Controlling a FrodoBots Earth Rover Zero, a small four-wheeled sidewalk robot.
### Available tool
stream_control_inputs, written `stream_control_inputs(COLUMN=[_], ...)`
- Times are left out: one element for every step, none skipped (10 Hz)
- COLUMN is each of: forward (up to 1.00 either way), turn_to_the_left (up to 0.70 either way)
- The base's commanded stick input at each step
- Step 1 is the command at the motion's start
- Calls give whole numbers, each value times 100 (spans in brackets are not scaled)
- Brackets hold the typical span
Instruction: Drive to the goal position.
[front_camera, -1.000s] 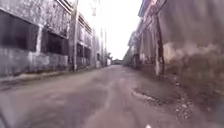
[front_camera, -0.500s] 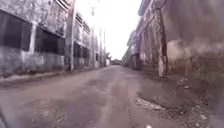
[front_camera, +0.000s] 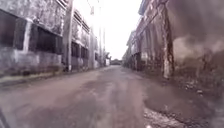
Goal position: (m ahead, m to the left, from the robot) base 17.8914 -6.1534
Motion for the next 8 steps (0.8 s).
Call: stream_control_inputs(forward=[70,70,70,70,70,70,70,70], turn_to_the_left=[0,0,-6,-11,-15,-18,-24,-25])
